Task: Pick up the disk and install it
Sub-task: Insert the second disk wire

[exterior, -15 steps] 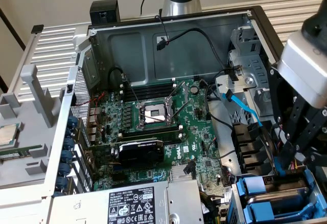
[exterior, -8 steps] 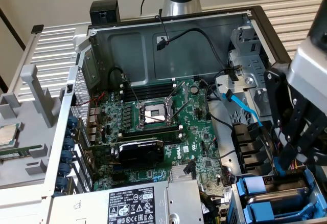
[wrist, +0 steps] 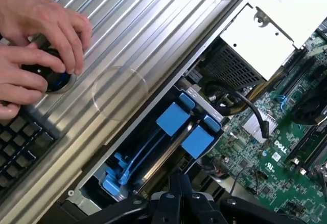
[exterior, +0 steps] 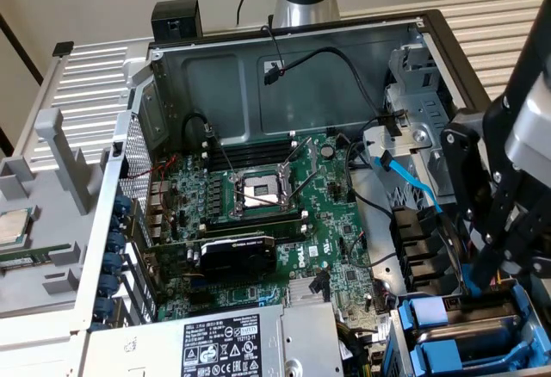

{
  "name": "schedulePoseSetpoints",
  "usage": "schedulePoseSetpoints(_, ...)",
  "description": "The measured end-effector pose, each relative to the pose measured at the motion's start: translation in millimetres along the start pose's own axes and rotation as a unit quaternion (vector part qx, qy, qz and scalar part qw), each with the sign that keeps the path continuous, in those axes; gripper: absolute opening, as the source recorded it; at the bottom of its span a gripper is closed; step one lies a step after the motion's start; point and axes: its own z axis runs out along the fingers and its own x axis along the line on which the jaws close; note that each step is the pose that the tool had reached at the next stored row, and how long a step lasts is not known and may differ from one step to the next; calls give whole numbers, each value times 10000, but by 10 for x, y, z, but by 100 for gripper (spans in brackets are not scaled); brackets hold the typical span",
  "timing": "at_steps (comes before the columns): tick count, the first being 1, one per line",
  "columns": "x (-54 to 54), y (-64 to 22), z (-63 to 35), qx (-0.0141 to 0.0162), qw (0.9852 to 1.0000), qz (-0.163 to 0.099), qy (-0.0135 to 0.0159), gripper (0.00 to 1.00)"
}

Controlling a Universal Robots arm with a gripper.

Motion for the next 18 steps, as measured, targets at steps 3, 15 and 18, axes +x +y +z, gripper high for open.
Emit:
schedulePoseSetpoints(3,0,0,0,-21,9996,-268,13,11)
schedulePoseSetpoints(15,-2,-2,0,77,9933,-1129,221,11)
schedulePoseSetpoints(18,-6,-6,0,124,9915,-1261,289,11)
